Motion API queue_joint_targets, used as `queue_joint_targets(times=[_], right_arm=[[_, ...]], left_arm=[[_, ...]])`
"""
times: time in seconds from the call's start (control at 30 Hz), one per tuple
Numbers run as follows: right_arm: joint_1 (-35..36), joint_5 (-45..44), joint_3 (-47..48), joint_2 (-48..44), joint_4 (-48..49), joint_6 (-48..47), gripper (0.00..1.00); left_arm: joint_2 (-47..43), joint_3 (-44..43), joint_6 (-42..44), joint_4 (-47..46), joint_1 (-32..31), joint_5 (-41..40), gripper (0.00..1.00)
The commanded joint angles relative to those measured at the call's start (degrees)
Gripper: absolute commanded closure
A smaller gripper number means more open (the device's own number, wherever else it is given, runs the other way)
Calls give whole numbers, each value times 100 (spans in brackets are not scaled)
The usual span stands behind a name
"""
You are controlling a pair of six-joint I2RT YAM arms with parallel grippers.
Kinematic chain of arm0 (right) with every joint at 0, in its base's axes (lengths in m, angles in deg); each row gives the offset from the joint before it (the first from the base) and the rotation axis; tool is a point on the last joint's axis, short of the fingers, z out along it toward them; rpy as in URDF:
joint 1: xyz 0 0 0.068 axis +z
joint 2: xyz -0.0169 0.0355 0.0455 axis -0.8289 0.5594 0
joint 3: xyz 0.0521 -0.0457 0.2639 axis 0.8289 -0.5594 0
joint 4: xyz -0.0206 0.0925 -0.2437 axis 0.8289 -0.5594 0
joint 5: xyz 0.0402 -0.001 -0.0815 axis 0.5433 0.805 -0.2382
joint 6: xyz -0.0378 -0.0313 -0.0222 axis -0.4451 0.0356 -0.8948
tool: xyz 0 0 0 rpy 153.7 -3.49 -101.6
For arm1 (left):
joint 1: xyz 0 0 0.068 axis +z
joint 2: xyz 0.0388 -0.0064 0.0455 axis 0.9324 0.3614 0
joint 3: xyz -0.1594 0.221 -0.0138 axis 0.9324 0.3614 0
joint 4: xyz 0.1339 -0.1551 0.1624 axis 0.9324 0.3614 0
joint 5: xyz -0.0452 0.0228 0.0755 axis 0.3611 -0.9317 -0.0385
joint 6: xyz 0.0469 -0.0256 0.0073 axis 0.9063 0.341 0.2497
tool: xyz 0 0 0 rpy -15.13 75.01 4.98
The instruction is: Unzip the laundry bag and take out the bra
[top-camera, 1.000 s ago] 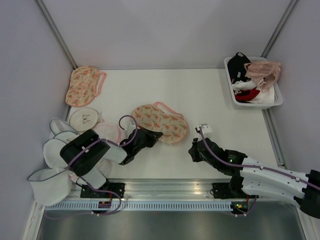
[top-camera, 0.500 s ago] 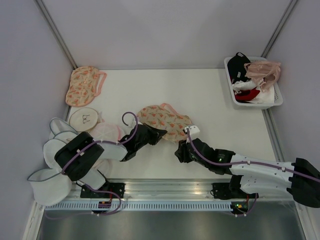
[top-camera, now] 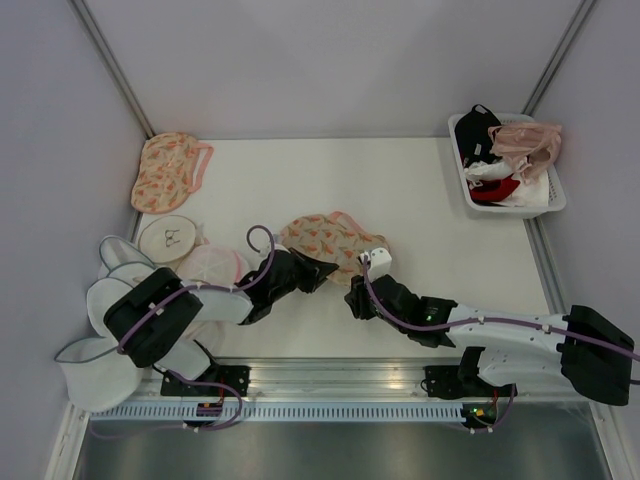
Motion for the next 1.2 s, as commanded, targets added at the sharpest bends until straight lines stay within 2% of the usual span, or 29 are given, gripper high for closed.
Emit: queue_joint_targets(times=[0.0, 0.13, 0.2, 0.23, 0.27, 0.33, 0.47, 0.6, 0.73, 0.93, 1.03, 1.13, 1.17], right_arm=[[26, -416, 181, 116, 376, -184, 61], [26, -618, 76, -76, 481, -184, 66], [26, -662, 23, -234, 508, -184, 73], [26, -680, 5, -279, 508, -184, 79], [26, -671, -12, -331, 499, -184, 89], [35, -645, -48, -463, 429, -184, 99], [26, -513, 49, -621, -79, -158, 99], [35, -522, 329, -806, -1169, -88, 100], [26, -636, 559, -833, -2066, 18, 100], [17, -847, 857, -859, -3094, 176, 100], [17, -759, 1015, -780, -3367, 307, 100], [26, -1022, 1068, -754, -3569, 457, 99], [17, -1310, 1086, -710, -3779, 579, 100]], left_arm=[[-271, 39, -240, -252, -69, 152, 98], [-368, 135, -231, -146, -112, 152, 98], [-386, 188, -214, -129, -113, 117, 98], [-377, 197, -214, -120, -121, 117, 98], [-368, 214, -205, -120, -121, 99, 98], [-333, 258, -187, -138, -113, 90, 98], [-298, 294, -56, -138, -113, 108, 98], [-280, 381, 259, -190, -78, 152, 98], [-272, 513, 349, -366, 54, 564, 98], [-131, 434, 885, -743, 572, 1706, 98], [53, 513, 973, -1332, 984, 2190, 98], [369, 338, 1183, -1807, 1223, 2997, 98], [457, 259, 1253, -1921, 1328, 3487, 98]])
